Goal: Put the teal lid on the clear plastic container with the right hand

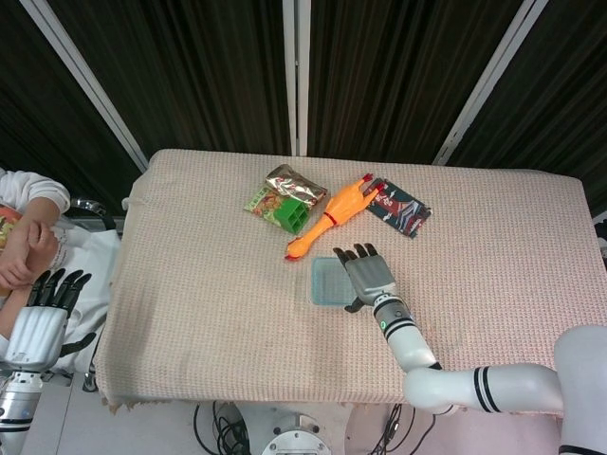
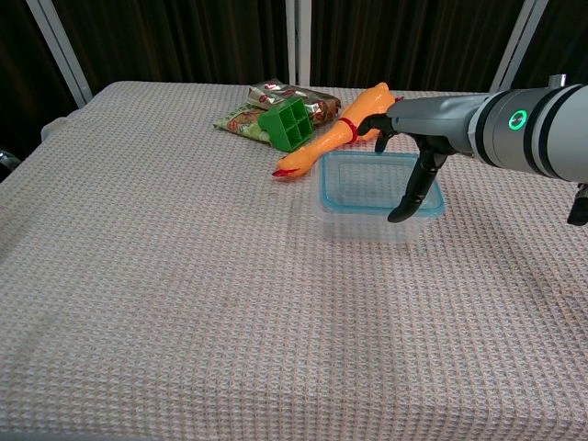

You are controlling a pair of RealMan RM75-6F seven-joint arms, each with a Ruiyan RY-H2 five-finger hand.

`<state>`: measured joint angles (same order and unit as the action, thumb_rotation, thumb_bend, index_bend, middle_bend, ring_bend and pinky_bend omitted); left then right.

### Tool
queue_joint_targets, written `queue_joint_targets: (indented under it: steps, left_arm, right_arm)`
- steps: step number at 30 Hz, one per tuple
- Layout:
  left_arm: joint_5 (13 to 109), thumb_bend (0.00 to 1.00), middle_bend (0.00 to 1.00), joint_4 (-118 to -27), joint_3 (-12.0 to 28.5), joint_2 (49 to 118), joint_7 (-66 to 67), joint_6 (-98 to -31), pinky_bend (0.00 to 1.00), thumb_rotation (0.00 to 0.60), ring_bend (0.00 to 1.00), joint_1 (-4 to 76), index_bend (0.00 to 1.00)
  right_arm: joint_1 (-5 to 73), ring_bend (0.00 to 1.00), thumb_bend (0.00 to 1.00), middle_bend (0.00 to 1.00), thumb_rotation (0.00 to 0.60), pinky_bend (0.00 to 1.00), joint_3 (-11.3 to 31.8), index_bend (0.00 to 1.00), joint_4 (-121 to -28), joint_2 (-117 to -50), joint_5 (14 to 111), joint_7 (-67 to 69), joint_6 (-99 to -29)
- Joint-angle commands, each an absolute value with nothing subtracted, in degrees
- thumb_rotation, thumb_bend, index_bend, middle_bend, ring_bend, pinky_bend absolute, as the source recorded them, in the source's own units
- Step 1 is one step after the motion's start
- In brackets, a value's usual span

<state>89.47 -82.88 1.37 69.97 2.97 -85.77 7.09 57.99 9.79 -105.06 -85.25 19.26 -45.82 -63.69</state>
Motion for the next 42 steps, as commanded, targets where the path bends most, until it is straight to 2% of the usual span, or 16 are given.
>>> queue_joint_targets:
  steps: [1,10,34,37,42]
  left_arm:
    - [89.46,0.06,0.09,-82.74,1.35,70.01,2.85,-85.8,0.01,0.6,0.01,7.06,0.11]
    - [89.64,0.06,0.09,-82.76,1.38,70.07,3.06,-85.95,0.01,0.6,0.01,7.17,0.11]
    - [88.98,0.06,0.09,-82.09,1.07,70.59,2.52,-86.25,0.01,0.6,0.01,6.36,0.11]
    - [88.89,0.06,0.09,-81.98,1.07,70.65,2.42,-86.28,0.01,0.6,0.01,6.28,0.11]
    - [88.93,0.06,0.09,-81.91,1.17,70.71,2.54,-86.35,0.01,0.6,0.01,6.33,0.11]
  right_arm:
    - [57.81,0.0,0.06,0.32,0.6,0.0,9.45,0.03,-105.33,-85.24,19.62,-45.53,-64.03]
    - [57.6,0.0,0.06,0.32,0.6,0.0,9.15,0.03,-107.13,-84.68,21.72,-45.0,-65.38]
    - [61.61,0.0,0.06,0.32,0.6,0.0,7.85,0.03,-102.34,-88.78,17.79,-50.06,-64.14]
    - [61.44,0.0,0.06,0.29,0.6,0.0,7.74,0.01,-102.39,-88.88,18.4,-49.71,-64.3]
    - [60.59,0.0,0.01,0.14,0.6,0.0,7.4,0.0,-103.15,-88.08,20.28,-48.31,-64.01]
